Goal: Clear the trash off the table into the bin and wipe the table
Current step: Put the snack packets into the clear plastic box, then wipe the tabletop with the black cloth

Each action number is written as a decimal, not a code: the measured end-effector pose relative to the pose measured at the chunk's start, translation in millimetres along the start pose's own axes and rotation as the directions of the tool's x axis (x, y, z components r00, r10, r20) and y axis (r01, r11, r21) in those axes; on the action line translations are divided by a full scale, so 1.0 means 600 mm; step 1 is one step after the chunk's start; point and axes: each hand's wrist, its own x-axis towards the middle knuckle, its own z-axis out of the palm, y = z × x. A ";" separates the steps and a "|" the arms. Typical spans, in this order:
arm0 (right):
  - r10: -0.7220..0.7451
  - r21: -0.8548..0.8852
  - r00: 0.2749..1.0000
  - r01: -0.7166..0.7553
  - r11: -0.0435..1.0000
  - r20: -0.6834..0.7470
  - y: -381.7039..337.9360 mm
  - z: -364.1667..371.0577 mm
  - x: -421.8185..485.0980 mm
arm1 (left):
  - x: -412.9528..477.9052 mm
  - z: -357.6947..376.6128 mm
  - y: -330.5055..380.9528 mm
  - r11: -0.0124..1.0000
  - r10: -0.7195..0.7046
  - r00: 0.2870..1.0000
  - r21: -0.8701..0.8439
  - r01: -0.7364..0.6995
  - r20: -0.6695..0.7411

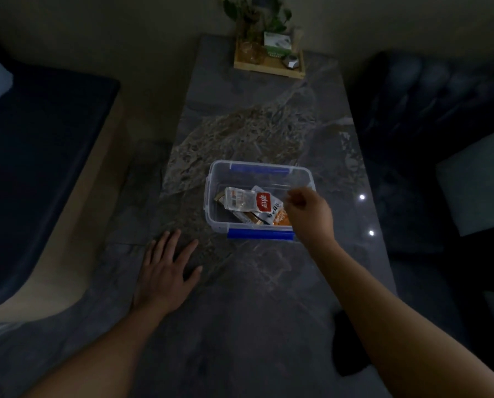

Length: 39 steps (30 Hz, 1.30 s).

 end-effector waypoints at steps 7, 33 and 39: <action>0.051 -0.057 0.998 -0.054 0.997 -0.038 0.107 -0.065 -0.168 | 0.005 -0.008 -0.005 0.997 -0.011 0.997 -0.075 0.017 0.078; 0.190 -0.351 0.980 -0.200 0.915 -0.064 0.362 -0.186 -0.253 | -0.403 0.000 0.247 0.937 0.325 0.936 -0.178 -0.300 0.134; 0.082 -0.042 0.979 -0.091 0.995 -0.188 0.370 -0.247 -0.376 | -0.403 0.012 0.248 0.947 0.314 0.940 -0.111 -0.301 0.131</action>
